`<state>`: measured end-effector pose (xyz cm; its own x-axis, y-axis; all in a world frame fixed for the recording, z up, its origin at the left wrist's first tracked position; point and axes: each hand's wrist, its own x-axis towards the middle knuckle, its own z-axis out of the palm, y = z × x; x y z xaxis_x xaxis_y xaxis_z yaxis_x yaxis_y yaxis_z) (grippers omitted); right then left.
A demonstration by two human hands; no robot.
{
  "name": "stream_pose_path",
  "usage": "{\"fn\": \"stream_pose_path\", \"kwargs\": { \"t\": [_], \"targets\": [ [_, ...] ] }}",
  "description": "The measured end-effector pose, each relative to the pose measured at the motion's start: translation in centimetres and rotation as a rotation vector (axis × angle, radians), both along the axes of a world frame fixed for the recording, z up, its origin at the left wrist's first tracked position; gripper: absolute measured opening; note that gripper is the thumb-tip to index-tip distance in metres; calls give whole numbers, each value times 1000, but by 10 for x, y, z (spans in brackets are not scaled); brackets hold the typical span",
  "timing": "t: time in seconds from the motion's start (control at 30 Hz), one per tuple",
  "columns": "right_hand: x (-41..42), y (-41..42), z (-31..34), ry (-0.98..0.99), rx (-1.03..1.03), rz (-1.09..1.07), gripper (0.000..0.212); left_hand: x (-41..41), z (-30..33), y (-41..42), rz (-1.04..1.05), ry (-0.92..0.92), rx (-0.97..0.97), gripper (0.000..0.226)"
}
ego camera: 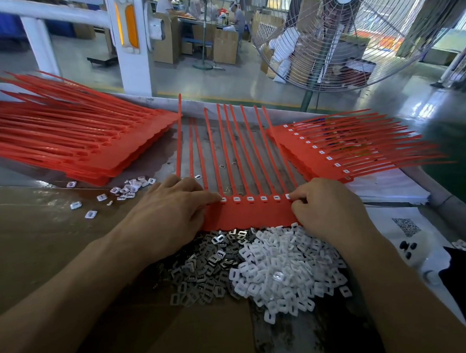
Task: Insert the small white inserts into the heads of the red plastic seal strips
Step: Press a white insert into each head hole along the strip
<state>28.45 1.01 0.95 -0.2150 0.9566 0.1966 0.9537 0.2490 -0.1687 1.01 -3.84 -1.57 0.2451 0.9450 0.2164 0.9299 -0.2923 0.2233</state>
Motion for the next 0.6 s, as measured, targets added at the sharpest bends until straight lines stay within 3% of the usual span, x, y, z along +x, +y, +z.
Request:
{"fn": "stream_pose_path", "kwargs": {
  "t": [0.23,0.43,0.6],
  "targets": [
    [-7,-2,-2,-168,57,-11,25,1,1,-1,5,-4,-4,41],
    [-2,-4,3,19,40,-50,26,1,1,-2,3,-12,1,41],
    [-3,-4,3,-9,27,-4,30,0,0,-1,-5,-12,-1,42]
  ]
}}
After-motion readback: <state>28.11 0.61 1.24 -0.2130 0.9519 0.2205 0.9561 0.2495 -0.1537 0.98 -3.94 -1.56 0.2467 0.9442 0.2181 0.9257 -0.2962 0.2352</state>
